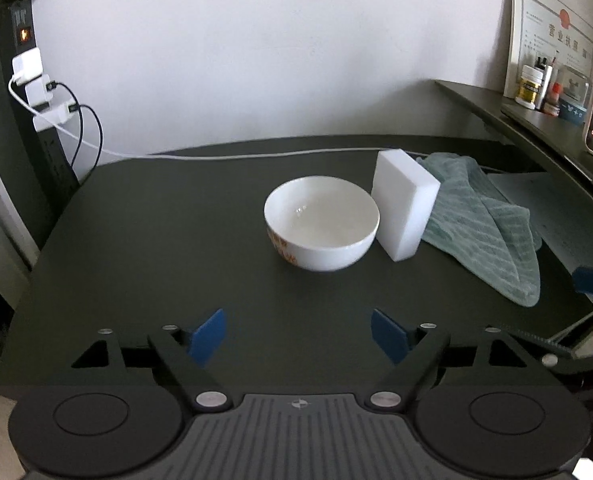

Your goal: Clean bowl

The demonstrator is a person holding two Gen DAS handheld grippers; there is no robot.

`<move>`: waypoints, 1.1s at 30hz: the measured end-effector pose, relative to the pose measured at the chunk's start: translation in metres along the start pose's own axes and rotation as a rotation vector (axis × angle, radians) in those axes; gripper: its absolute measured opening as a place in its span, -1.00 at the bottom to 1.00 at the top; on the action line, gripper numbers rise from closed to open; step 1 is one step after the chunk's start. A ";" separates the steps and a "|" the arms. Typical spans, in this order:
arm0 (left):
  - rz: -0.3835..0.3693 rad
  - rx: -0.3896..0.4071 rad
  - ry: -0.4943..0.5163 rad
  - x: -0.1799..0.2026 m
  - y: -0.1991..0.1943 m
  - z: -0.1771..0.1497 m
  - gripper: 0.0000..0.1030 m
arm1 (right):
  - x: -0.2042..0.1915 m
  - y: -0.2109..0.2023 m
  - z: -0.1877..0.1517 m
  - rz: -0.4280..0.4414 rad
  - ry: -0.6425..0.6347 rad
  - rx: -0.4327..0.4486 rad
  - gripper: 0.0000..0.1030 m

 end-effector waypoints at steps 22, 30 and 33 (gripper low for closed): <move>0.046 -0.031 0.010 0.006 -0.020 -0.008 0.61 | 0.010 0.001 0.008 0.049 -0.112 0.026 1.00; 0.043 -0.032 0.024 0.005 -0.022 -0.005 0.63 | 0.015 -0.003 0.012 0.050 -0.091 -0.005 1.00; 0.038 -0.036 0.019 0.004 -0.021 -0.006 0.63 | 0.017 -0.008 0.016 0.049 -0.090 0.010 1.00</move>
Point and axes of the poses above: each gripper's, at about its wrist camera, not at the fingertips, and y roughly the way its jaws point, x to its right, z to its top, the point moved 5 cm from there along y, roughly the way its jaws point, and after that the axes turned 12 degrees about y, right-handed, at the moved point
